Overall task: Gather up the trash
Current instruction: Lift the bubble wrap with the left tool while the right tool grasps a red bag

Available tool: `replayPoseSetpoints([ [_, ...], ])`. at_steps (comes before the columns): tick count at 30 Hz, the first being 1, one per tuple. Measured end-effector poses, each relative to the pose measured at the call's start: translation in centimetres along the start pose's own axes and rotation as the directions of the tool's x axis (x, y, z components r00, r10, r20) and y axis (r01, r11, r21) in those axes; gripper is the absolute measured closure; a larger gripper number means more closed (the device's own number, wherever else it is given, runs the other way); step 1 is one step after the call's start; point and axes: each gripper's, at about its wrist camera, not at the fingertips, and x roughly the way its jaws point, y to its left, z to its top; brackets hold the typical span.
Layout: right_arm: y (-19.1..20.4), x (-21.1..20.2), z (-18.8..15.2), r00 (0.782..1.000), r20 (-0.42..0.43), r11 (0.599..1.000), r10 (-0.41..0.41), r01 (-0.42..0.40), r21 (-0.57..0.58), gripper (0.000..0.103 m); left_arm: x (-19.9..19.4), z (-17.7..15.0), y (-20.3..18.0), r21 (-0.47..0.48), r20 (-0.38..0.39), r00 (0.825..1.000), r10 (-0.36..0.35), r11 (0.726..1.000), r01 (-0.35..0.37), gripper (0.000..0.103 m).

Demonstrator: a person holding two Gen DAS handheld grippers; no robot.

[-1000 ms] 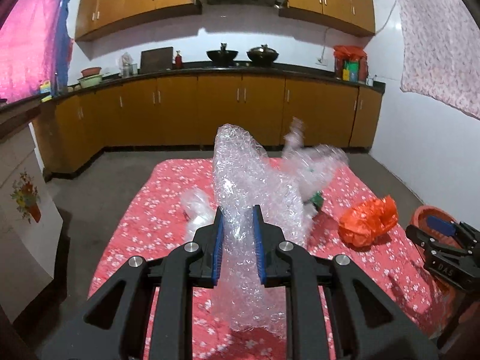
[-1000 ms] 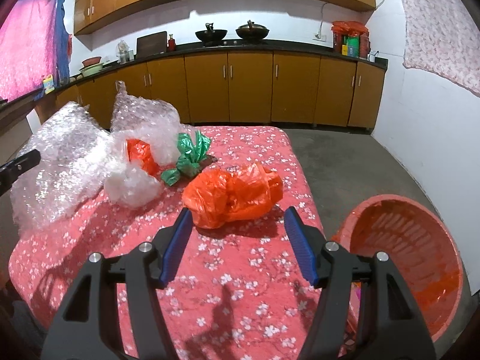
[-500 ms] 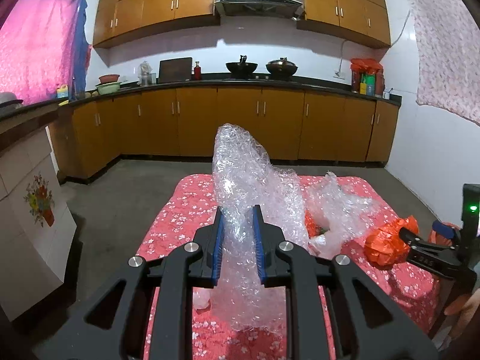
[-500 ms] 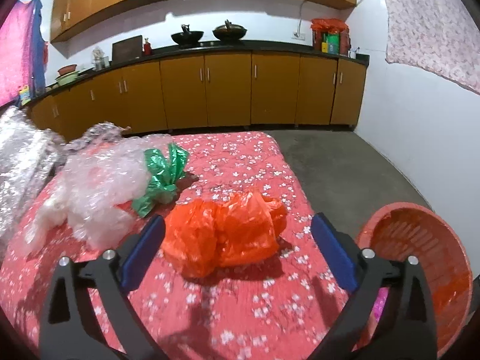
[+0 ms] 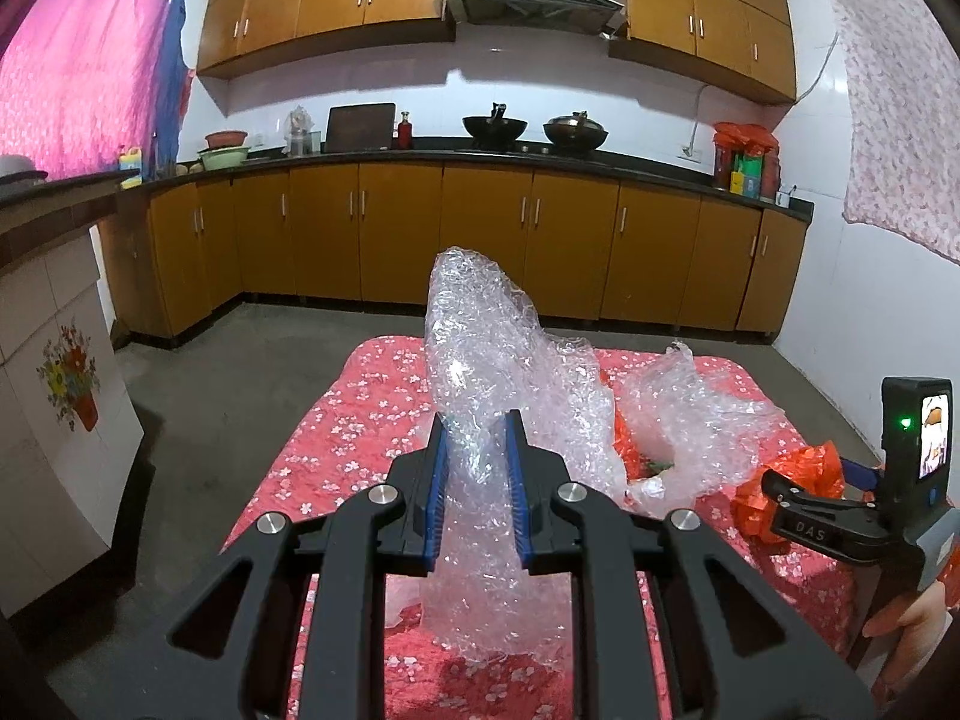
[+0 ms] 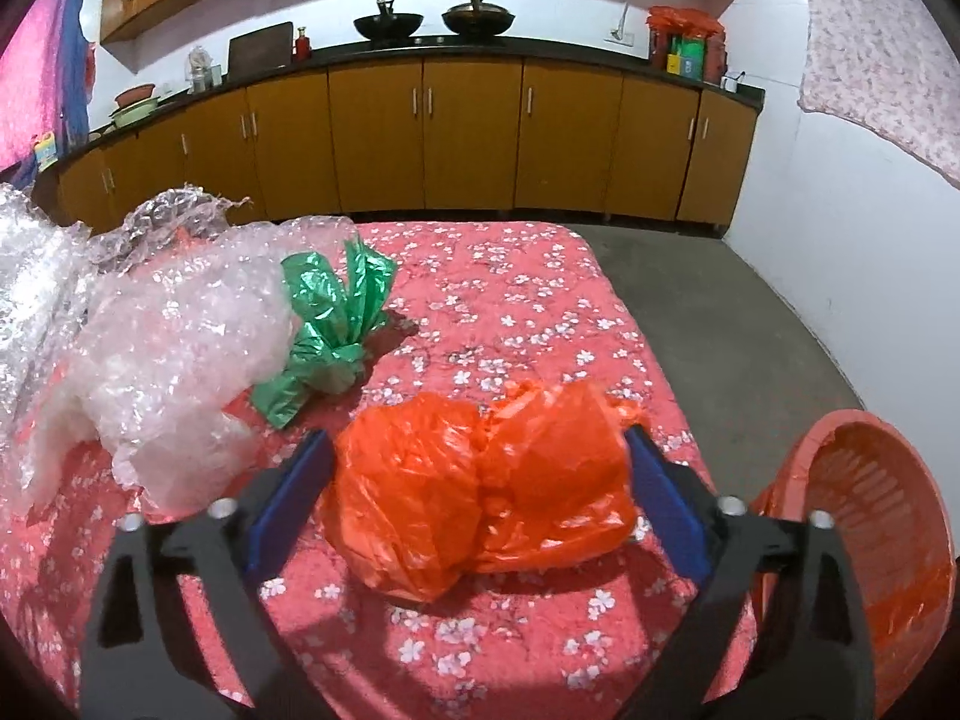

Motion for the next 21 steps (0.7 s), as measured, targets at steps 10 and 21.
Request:
replayPoseSetpoints([
  [10,0.0,0.1,-0.3,0.999,-0.023,0.999,0.044,-0.044,-0.016,0.07,0.2,0.4,0.6,-0.007,-0.009,1.0,-0.005,1.0,0.005,0.085],
  [21,-1.2,-2.5,-1.2,0.999,0.009,0.999,0.045,-0.045,0.002,0.086,-1.1,0.5,0.3,0.002,0.011,1.0,-0.014,1.0,0.014,0.085],
])
